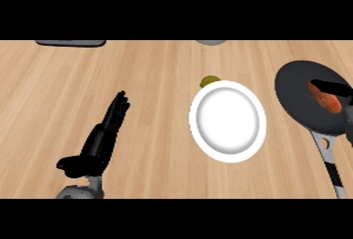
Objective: Pick the sweet potato from the plate and place it in the pan
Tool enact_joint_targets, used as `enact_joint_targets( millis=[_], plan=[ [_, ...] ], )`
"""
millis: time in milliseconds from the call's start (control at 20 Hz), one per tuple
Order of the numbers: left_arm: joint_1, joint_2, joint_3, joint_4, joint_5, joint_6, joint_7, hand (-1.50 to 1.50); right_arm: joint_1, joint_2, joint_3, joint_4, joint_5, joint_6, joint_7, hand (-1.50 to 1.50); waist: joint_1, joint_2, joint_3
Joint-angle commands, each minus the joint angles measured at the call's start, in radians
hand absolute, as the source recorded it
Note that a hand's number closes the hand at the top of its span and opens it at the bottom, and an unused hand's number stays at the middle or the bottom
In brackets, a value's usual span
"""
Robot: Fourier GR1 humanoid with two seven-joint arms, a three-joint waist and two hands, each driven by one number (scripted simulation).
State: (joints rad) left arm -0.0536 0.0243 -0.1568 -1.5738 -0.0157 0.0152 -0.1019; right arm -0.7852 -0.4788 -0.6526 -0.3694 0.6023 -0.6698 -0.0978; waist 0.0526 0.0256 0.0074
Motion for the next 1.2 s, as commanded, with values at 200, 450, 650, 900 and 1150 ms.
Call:
enact_joint_targets(
  millis=[200, 450, 650, 900, 1150],
  plan=[
    [-0.007, 0.003, 0.016, -0.009, 0.004, 0.004, 0.02, 0.0, 0.032, 0.001, -0.162, -0.04, -0.239, 0.107, -0.256, -1.5, -0.033, -0.017, -0.004],
    [-0.003, -0.004, 0.022, 0.027, -0.003, 0.012, 0.016, 0.0, 0.118, 0.01, -0.192, -0.083, -0.354, 0.323, -0.34, -1.5, -0.054, -0.024, -0.006],
    [0.014, 0.029, 0.06, -0.005, 0.021, -0.006, 0.024, 0.0, 0.231, 0.064, -0.14, -0.198, -0.386, 0.46, -0.343, -1.5, -0.067, -0.032, -0.009],
    [0.039, -0.011, 0.012, 0.022, -0.033, 0.023, -0.033, 0.0, 0.37, 0.116, -0.105, -0.354, -0.451, 0.554, -0.383, -1.5, -0.07, -0.032, -0.009],
    [0.057, -0.002, 0.028, -0.055, -0.001, 0.007, 0.034, 0.0, 0.538, 0.166, -0.039, -0.586, -0.482, 0.541, -0.328, -1.5, -0.058, -0.029, -0.008]
  ],
)
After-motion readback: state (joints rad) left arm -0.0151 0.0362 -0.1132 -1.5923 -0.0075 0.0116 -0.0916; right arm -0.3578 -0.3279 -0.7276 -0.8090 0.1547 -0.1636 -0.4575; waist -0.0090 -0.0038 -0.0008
